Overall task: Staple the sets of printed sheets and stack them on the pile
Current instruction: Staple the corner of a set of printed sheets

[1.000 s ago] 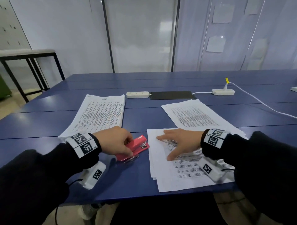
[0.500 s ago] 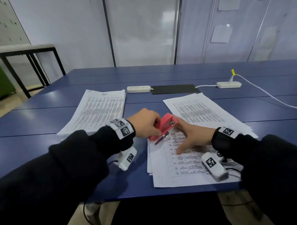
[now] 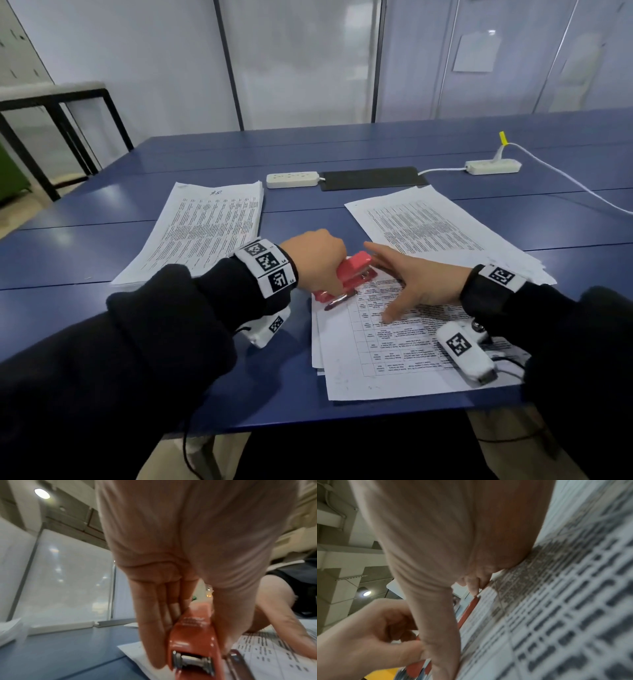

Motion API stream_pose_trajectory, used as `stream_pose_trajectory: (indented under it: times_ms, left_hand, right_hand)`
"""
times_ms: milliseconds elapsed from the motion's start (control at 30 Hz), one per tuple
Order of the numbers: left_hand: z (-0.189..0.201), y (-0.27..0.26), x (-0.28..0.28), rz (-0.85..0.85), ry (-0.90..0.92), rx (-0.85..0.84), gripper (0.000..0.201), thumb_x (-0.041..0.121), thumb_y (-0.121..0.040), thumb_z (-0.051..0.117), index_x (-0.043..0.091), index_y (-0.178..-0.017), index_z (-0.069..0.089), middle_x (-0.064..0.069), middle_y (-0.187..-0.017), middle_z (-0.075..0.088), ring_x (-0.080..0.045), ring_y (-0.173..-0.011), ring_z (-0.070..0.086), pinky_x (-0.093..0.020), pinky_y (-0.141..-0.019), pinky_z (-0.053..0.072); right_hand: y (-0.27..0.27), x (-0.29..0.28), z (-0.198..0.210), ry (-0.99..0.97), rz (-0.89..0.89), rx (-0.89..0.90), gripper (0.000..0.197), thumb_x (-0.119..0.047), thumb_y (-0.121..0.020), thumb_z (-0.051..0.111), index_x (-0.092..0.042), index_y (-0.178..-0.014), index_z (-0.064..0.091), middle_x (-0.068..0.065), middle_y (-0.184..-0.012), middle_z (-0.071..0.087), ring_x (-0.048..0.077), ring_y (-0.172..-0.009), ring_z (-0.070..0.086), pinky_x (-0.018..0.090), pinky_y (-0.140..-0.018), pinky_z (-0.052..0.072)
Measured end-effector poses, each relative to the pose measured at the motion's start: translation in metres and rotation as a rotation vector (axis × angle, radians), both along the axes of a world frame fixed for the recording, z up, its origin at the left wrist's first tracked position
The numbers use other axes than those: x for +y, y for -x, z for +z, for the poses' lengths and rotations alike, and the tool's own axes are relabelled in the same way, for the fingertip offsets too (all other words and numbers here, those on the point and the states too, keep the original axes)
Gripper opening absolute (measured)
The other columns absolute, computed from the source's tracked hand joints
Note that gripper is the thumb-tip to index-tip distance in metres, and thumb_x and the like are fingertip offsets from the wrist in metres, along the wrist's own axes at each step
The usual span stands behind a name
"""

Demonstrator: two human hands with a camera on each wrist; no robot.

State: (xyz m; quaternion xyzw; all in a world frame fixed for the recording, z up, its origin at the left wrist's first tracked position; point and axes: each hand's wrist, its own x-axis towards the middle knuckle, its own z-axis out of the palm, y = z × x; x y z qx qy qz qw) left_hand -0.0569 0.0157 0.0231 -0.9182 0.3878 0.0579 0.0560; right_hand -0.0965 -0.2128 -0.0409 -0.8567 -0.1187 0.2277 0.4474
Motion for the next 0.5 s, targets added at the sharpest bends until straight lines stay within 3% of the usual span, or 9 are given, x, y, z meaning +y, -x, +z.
stream_pose_trajectory:
  times_ms: [67, 200, 333, 500]
  left_hand:
    - [-0.0022, -0.002, 0.0031, 0.024, 0.005, 0.005, 0.018, 0.034, -0.081, 0.071, 0.018, -0.084, 0.066, -0.001, -0.07, 0.066, -0.024, -0.069, 0.064, -0.028, -0.057, 0.048]
    - [-0.0047, 0.0005, 0.0022, -0.099, 0.02, -0.02, 0.011, 0.032, -0.086, 0.067, 0.023, -0.089, 0.062, 0.005, -0.071, 0.061, -0.019, -0.068, 0.056, -0.029, -0.06, 0.046]
    - [-0.0042, 0.0003, 0.0011, 0.032, -0.032, -0.025, 0.015, 0.03, -0.08, 0.069, 0.015, -0.08, 0.066, -0.001, -0.066, 0.06, -0.023, -0.063, 0.059, -0.026, -0.054, 0.042]
    - [-0.0065, 0.0019, 0.0087, -0.111, -0.031, -0.058, 0.014, 0.032, -0.086, 0.066, 0.02, -0.092, 0.062, 0.004, -0.073, 0.057, -0.021, -0.069, 0.053, -0.029, -0.059, 0.038]
  right_hand:
    - [-0.0008, -0.0009, -0.0012, 0.008, 0.001, -0.001, 0.136, 0.0, -0.069, 0.093, -0.025, -0.166, 0.0, -0.01, -0.17, 0.016, -0.007, -0.151, 0.018, 0.003, -0.112, 0.023]
    - [-0.0014, -0.0022, -0.0014, 0.024, 0.007, -0.01, 0.134, -0.003, -0.069, 0.094, -0.023, -0.166, 0.004, -0.01, -0.17, 0.018, -0.003, -0.152, 0.021, 0.004, -0.112, 0.024]
    - [-0.0003, -0.0011, 0.0003, 0.014, 0.022, 0.004, 0.129, -0.002, -0.068, 0.094, -0.022, -0.165, 0.011, -0.015, -0.166, 0.027, -0.005, -0.149, 0.028, 0.018, -0.122, 0.026]
    - [-0.0007, -0.0016, 0.0005, 0.024, 0.012, 0.007, 0.127, -0.002, -0.07, 0.092, -0.024, -0.166, 0.01, -0.014, -0.17, 0.017, -0.006, -0.151, 0.02, 0.0, -0.108, 0.025]
